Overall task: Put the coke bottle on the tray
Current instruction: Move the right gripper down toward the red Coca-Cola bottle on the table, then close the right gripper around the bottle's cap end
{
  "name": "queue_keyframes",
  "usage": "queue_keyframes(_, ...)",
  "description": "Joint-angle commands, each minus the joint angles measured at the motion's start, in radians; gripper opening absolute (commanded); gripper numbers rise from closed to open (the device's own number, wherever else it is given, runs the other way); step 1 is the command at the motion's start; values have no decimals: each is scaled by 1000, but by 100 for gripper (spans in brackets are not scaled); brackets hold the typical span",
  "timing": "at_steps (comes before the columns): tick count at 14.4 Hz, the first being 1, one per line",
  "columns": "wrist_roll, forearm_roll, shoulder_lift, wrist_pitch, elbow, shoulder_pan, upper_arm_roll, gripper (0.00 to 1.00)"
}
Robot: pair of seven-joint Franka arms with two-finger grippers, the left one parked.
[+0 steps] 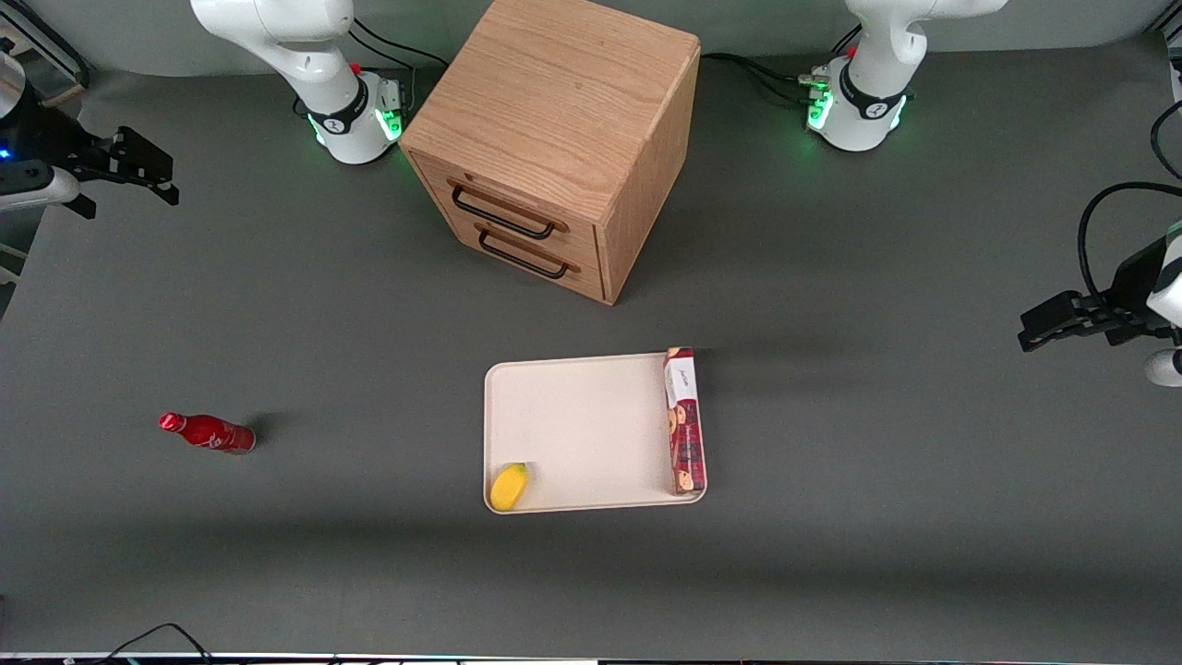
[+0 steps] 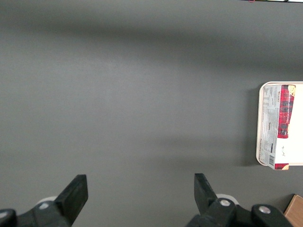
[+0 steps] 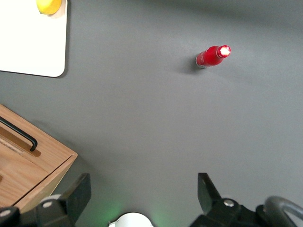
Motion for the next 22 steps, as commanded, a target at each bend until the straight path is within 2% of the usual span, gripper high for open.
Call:
queue_keyframes(1, 25, 24, 38, -24, 47, -1, -4, 100)
queue_keyframes(5, 8, 19, 86, -13, 87, -9, -20, 100)
queue_keyframes(8, -15, 5, 269, -6, 249, -9, -85, 100)
queue_keyframes(10, -85, 8, 393, 54, 312, -9, -134, 100)
queue_keyframes(13, -90, 10, 542, 221, 308, -13, -178, 100)
queue_keyframes(16, -92, 10, 672, 356, 299, -18, -186, 100)
queue_keyframes(19, -92, 5, 723, 479, 241, -20, -191, 100)
queue_keyframes(22, -92, 7, 731, 527, 190, -23, -194, 100)
